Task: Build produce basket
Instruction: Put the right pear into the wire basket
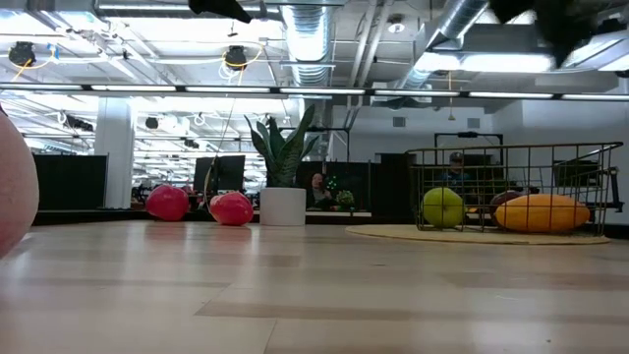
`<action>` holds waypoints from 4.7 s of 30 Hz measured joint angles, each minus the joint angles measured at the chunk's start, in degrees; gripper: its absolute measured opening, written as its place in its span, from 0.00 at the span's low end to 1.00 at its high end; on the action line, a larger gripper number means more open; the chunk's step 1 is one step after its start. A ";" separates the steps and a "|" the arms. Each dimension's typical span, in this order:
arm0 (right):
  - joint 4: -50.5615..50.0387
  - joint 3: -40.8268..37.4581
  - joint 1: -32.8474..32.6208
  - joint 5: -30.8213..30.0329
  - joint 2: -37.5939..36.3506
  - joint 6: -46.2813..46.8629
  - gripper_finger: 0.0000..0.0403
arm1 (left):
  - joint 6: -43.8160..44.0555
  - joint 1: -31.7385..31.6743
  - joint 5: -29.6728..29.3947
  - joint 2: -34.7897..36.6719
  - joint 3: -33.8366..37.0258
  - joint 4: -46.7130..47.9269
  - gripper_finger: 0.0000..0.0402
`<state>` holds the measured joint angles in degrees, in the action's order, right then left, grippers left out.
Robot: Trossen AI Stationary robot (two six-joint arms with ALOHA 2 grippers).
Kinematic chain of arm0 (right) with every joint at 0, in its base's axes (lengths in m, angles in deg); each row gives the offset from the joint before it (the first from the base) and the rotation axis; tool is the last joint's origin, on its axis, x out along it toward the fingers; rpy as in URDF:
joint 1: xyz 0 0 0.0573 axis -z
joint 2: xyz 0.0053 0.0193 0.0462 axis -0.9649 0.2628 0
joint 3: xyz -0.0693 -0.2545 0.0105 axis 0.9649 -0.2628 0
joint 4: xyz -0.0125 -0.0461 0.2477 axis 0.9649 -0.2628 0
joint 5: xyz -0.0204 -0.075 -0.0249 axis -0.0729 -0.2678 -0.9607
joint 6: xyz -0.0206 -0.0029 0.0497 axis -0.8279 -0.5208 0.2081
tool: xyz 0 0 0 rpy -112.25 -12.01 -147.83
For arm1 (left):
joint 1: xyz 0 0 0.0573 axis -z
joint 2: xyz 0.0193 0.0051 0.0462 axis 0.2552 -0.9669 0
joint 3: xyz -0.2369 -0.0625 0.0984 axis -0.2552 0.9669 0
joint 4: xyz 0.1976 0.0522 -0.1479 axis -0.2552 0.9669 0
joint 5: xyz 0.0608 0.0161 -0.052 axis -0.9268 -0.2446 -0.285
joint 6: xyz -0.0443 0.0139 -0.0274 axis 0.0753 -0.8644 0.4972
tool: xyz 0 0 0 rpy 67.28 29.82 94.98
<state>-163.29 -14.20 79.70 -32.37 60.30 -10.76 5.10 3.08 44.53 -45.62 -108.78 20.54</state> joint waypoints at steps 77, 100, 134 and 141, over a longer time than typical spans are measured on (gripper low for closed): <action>53.15 -25.09 -66.99 7.24 30.47 52.70 0.81 | 2.39 -0.02 -1.48 0.00 0.00 2.53 0.87; 55.08 -25.95 -65.44 8.69 29.36 52.33 0.40 | 1.60 -0.02 -1.46 -0.02 0.00 2.64 0.87; 36.88 -24.37 -9.54 -30.22 -10.95 2.39 0.43 | 1.06 0.00 -1.45 -0.02 0.00 2.56 0.87; 36.87 -19.14 8.77 -30.03 -7.56 -20.53 0.44 | 1.08 -0.01 -1.44 -0.02 0.00 2.57 0.87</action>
<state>-126.42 -33.34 88.47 -62.40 52.74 -31.28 6.17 3.07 43.09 -45.64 -108.78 23.11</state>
